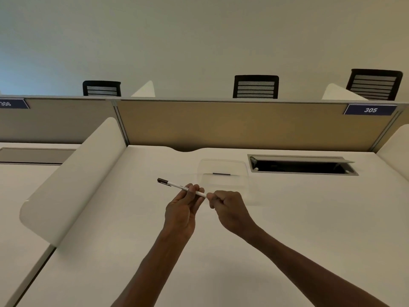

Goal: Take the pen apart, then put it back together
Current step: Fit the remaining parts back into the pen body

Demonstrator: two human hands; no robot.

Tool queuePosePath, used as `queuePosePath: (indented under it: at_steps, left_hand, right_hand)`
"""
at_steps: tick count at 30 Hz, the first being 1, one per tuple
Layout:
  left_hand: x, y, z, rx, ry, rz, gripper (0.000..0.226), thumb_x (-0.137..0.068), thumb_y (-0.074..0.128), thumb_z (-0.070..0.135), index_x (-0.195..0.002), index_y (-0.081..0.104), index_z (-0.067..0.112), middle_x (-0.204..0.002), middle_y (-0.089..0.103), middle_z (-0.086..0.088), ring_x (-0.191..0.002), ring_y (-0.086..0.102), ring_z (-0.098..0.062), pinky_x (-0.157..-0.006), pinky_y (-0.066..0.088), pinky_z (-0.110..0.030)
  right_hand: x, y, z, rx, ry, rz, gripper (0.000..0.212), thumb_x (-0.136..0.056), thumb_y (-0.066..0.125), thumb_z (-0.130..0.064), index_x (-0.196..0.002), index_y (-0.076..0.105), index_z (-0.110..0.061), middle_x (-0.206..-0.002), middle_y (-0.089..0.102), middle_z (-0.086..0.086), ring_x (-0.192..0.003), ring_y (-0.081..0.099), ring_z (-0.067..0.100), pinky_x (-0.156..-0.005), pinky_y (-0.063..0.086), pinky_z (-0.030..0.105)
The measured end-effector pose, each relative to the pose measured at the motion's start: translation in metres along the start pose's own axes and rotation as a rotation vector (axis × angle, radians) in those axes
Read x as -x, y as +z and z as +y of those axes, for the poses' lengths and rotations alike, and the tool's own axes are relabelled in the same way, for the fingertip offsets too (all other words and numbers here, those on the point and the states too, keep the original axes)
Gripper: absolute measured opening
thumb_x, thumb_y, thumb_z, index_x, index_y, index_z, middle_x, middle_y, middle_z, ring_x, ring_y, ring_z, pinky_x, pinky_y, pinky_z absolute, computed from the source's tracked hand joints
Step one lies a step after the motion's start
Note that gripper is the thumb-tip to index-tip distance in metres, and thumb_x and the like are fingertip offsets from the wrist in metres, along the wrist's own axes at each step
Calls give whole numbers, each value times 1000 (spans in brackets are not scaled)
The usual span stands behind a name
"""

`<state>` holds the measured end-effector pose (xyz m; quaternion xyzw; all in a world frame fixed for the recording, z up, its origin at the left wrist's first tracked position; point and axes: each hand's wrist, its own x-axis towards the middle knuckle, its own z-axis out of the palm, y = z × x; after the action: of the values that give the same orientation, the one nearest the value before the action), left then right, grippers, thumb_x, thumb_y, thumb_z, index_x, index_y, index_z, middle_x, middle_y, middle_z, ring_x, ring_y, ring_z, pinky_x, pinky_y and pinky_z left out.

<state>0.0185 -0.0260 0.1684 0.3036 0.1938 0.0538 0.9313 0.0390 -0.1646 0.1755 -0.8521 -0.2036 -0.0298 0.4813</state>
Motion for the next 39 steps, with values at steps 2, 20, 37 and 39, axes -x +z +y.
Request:
queuePosePath:
  at_steps: [2,20,37,39]
  left_hand:
    - [0,1,1,5,-5,-10,22,-80,65,8,-100,67,-1,-82,76,-11,-77,75,-20,-62,60,-27]
    - [-2,-1,2,38,-34,31,18,-89,61,8,-102,66,-3,-81,76,-11,-76,75,-21,-59,60,-25]
    - [-4,-1,2,5,-22,2,16,-89,60,7,-99,67,-3,-80,75,-12,-75,75,-19,-60,60,-25]
    - [-3,-1,3,11,-25,4,15,-90,60,7,-99,68,-3,-81,76,-12,-75,75,-20,-59,60,-25]
  right_hand:
    - [-2,0,-9,-464,394,-44,40,-98,53,-26,-59,54,-13,-47,35,-5,-40,26,9,-40,25,23]
    - [-7,-9,8,822,-532,19,34,-100,46,-27,-70,52,-12,-57,51,3,-42,40,18,-36,30,28]
    - [-1,0,-16,101,118,-19,42,-101,43,-32,-66,56,-12,-52,50,-5,-44,44,9,-48,36,28]
    - [-1,-3,-9,506,-149,-28,38,-102,37,-36,-74,50,-14,-62,53,-2,-52,48,17,-50,38,33]
